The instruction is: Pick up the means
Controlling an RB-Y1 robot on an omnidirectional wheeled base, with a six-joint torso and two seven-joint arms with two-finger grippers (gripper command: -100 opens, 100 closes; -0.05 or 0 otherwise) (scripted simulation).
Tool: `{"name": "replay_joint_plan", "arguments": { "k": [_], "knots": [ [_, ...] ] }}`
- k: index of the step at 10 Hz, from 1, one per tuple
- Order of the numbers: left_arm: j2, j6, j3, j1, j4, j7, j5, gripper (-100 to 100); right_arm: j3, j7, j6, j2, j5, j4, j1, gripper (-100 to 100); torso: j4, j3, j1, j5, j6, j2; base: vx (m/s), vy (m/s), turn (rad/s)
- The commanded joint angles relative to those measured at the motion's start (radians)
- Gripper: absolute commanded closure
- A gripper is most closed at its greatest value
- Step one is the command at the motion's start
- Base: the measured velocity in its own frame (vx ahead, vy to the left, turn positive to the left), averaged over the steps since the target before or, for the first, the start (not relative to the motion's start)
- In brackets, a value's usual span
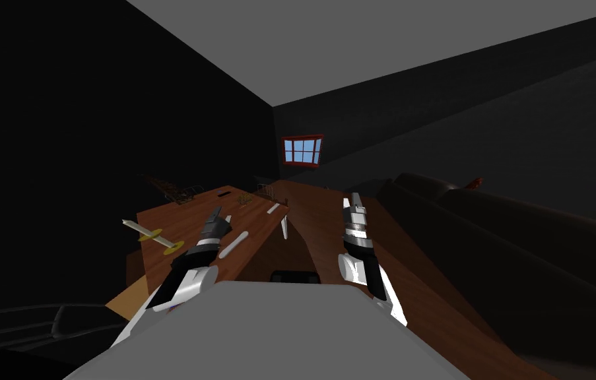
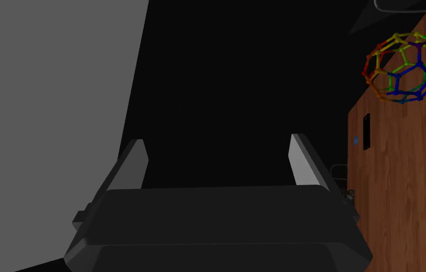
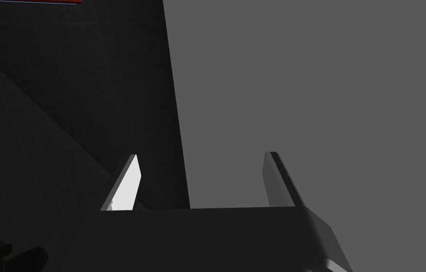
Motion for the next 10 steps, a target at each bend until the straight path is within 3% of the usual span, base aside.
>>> {"name": "replay_joint_plan", "arguments": {
  "k": [1,2,3,4,5,6,7,8,9,10],
  "knots": [
    [0.01,0.035,0.013,-0.003,0.031,0.006,0.012,-100,0.0,0.0,0.0,0.0,0.0,0.0,0.0,0,0.0,0.0,0.0,0.0,0.0,0.0,0.04,-0.028,-0.066],
    [0.027,0.075,0.041,0.005,0.057,0.017,0.039,-100,0.0,0.0,0.0,0.0,0.0,0.0,0.0,0,0.0,0.0,0.0,0.0,0.0,0.001,0.047,-0.031,-0.152],
    [0.027,0.09,0.041,0.005,0.065,0.017,0.039,-100,0.0,0.0,0.0,0.0,0.0,0.0,0.0,0,0.0,0.0,0.001,0.0,0.0,0.0,0.041,-0.02,-0.062],
    [0.044,0.13,0.071,0.013,0.097,0.03,0.066,-100,0.0,0.0,0.0,0.0,0.0,0.0,0.0,0,0.0,0.0,0.001,0.0,0.0,0.001,0.049,-0.027,-0.142],
    [0.044,0.146,0.071,0.013,0.099,0.03,0.066,-100,0.0,0.0,0.0,0.0,0.0,0.0,0.0,0,0.0,0.0,0.001,0.0,0.0,0.0,0.044,-0.02,-0.065],
    [0.06,0.18,0.1,0.021,0.135,0.042,0.093,-100,0.0,0.0,0.0,0.0,0.0,0.0,0.0,0,0.0,0.0,0.001,0.0,0.0,0.0,0.049,-0.026,-0.162],
    [0.06,0.203,0.1,0.021,0.135,0.042,0.093,-100,0.0,0.0,0.0,0.0,0.0,0.0,0.0,0,0.0,0.0,0.001,0.0,0.0,0.0,0.042,-0.017,-0.054],
    [0.076,0.245,0.13,0.03,0.167,0.056,0.121,-100,0.0,0.0,0.0,0.0,0.0,0.0,0.0,0,0.0,0.0,0.001,0.0,0.0,0.001,0.058,-0.015,-0.126],
    [0.076,0.262,0.13,0.03,0.173,0.056,0.121,-100,0.0,0.0,0.0,0.0,0.0,0.0,0.0,0,0.0,0.0,0.002,0.0,0.0,0.0,0.047,-0.013,-0.066],
    [0.091,0.286,0.16,0.038,0.211,0.069,0.148,-100,0.0,0.0,0.0,0.0,0.0,0.0,0.0,0,0.0,0.0,0.002,0.0,0.0,0.0,0.047,-0.03,-0.191]
  ]
}}
